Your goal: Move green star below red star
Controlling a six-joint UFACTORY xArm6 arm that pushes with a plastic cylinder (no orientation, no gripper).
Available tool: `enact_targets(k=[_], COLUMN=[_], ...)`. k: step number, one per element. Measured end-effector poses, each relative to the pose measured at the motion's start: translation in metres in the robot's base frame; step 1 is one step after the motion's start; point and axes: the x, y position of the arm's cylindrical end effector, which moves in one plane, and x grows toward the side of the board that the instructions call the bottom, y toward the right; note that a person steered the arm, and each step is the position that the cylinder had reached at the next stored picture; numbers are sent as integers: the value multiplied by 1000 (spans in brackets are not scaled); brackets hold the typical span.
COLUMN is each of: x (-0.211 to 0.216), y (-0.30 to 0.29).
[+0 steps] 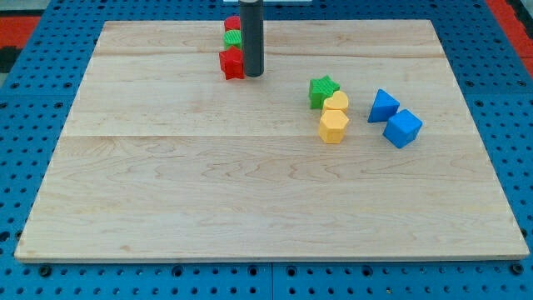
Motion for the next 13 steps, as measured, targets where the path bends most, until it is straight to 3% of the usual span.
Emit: enact_targets(k=[4, 5, 8, 11, 13], x=[11, 38, 56, 38, 32], y=[154, 157, 41, 69, 14])
